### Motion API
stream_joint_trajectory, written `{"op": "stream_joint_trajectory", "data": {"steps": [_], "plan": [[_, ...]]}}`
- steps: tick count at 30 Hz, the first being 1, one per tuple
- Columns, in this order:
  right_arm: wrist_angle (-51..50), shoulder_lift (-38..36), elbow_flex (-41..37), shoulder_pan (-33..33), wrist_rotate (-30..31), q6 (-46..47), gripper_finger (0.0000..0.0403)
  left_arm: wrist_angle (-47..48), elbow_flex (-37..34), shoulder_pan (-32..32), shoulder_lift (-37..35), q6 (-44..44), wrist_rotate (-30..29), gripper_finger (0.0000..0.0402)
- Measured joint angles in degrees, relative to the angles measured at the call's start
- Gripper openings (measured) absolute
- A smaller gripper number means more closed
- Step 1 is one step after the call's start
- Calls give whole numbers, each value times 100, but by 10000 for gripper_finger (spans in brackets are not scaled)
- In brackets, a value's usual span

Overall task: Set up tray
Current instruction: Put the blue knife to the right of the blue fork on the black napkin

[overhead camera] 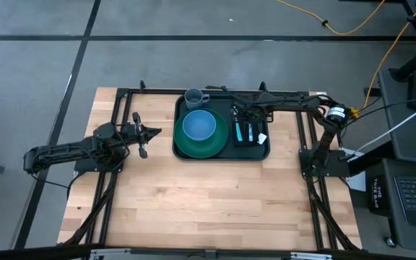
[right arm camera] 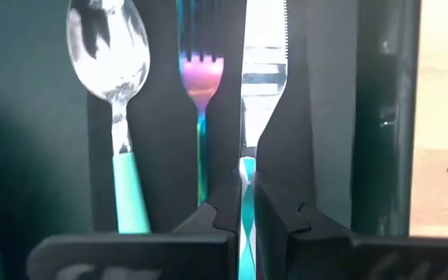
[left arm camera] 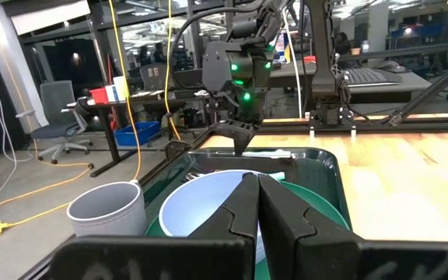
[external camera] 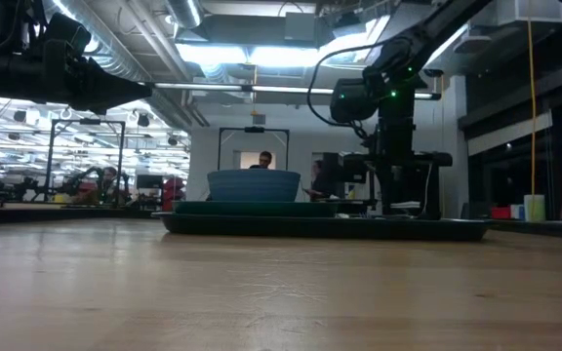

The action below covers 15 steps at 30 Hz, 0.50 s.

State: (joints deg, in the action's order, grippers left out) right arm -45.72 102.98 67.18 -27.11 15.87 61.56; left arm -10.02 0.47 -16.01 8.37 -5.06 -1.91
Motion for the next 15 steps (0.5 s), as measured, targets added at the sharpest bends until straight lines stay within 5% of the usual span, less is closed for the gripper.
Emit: {"op": "stream_joint_trajectory", "data": {"steps": [15], "plan": [[611,4,-616,19,-52,217,25,-2,0,0,2,-1,2,3]]}}
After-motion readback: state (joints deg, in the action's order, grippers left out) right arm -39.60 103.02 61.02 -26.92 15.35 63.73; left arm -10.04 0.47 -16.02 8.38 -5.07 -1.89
